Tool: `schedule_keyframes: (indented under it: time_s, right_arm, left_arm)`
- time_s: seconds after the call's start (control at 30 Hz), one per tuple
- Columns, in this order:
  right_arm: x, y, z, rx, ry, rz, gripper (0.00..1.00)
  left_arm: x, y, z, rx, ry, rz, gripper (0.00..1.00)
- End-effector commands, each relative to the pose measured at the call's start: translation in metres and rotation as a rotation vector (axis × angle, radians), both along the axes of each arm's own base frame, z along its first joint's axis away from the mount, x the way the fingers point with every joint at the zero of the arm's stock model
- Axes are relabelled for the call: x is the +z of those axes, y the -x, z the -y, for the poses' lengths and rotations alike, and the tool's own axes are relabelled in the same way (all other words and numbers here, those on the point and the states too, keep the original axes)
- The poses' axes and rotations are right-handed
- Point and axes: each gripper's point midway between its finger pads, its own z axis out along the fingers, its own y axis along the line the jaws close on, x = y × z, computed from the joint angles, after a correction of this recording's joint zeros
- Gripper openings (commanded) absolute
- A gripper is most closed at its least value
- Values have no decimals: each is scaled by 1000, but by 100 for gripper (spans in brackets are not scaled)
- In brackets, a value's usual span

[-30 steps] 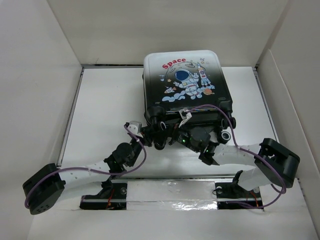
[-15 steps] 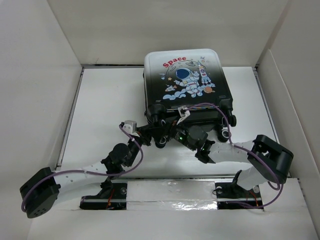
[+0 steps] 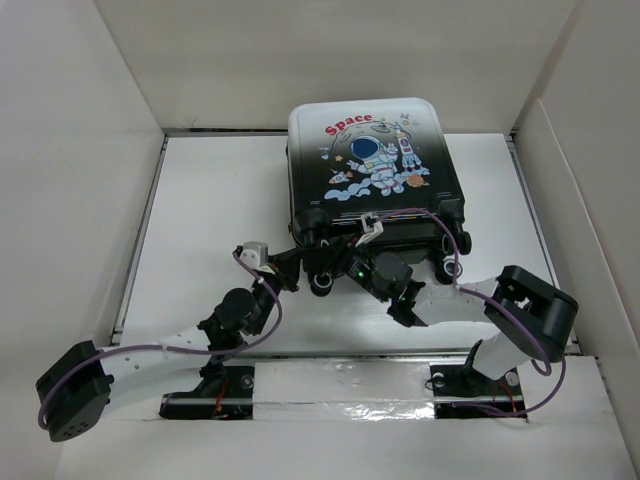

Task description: Pack the luggage

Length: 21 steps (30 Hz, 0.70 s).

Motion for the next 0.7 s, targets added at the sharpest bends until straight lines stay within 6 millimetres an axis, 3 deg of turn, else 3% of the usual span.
schedule_keyframes:
  time_s: [0.0,0.13,0.23,0.37,0.47,0.67]
  right_arm:
    - [72,-19,21,-137,-199,128,23]
    - [75,-17,28,-150,-162,150,13]
    - [74,-14,28,-151,-127,163,11]
    - [81,-11,34,-158,-109,189,8]
    - [82,-7,30,-142,-92,197,8]
    - [90,-3,29,-118,-95,217,8]
  left_arm:
    - [25,6,4,-25,97,23,6]
    - [-8,-6,-7,66,37,-99,5]
    - [-25,-8,-1,56,8,-165,1]
    - [-46,-12,11,37,-84,-207,16]
    - [-50,-19,16,54,-118,-216,25]
    - [-50,-38,18,97,-138,-206,25]
